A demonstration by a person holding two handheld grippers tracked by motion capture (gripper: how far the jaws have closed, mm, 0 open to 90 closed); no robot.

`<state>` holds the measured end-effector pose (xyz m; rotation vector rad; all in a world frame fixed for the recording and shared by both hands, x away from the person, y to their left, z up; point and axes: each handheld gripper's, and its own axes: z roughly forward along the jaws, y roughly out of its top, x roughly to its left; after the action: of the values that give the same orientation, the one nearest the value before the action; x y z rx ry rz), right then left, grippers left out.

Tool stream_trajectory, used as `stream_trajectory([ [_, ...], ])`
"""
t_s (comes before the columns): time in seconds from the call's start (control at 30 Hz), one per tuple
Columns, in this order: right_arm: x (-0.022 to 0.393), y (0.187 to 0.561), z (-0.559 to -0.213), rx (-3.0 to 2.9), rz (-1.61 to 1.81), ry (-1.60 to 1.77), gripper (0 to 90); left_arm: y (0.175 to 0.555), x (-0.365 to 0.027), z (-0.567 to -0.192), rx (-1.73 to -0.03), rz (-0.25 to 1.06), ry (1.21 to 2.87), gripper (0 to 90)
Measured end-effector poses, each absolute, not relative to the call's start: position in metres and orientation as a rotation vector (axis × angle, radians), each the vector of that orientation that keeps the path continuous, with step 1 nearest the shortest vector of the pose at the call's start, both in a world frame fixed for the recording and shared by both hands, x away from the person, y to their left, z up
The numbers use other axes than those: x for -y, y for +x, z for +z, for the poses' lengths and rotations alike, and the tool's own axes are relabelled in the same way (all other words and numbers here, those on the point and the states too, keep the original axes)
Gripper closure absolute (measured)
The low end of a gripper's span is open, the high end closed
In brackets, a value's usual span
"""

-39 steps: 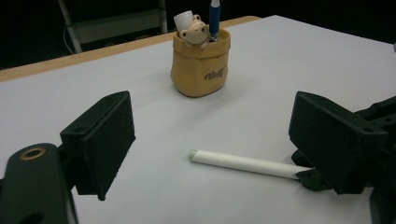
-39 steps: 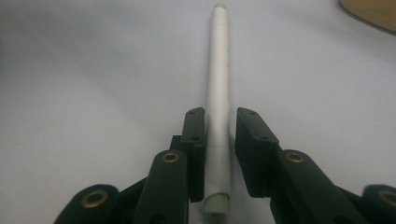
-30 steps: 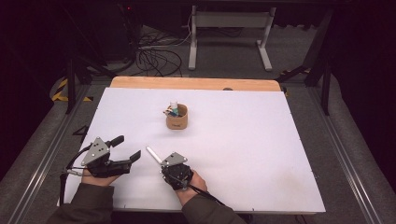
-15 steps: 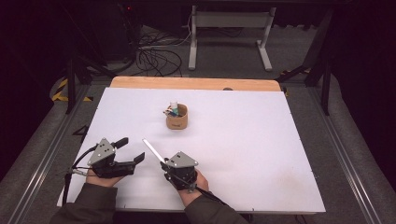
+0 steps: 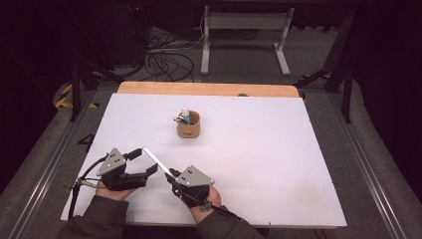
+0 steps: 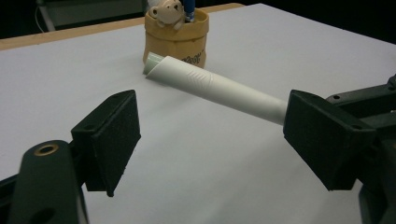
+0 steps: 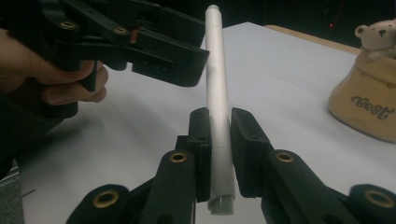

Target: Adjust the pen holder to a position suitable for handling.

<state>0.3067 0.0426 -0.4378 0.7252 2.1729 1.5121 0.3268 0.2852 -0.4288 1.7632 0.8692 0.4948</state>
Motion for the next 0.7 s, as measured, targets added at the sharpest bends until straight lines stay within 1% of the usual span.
stream_trajectory([
  [0.1, -0.0429, 0.3061, -0.4378, -2.162, 1.518, 0.718, 79.6, 0.3247, -0.2849, -0.4272, -0.854, 0.49, 1.742, 24.3],
  [0.23, -0.0436, 0.3054, -0.4383, -2.159, 1.528, 0.699, 79.5, 0.3241, -0.2845, -0.4261, -0.848, 0.454, 1.713, 27.2],
  [0.33, -0.0443, 0.3052, -0.4389, -2.16, 1.536, 0.69, 79.5, 0.3229, -0.2839, -0.4255, -0.836, 0.434, 1.697, 31.3],
  [0.4, -0.0455, 0.305, -0.4397, -2.168, 1.533, 0.68, 79.5, 0.3216, -0.2837, -0.4245, -0.821, 0.443, 1.688, 37.0],
  [0.7, -0.048, 0.3051, -0.4418, -2.177, 1.518, 0.675, 79.5, 0.3172, -0.2794, -0.4221, -0.789, 0.428, 1.674, 53.2],
])
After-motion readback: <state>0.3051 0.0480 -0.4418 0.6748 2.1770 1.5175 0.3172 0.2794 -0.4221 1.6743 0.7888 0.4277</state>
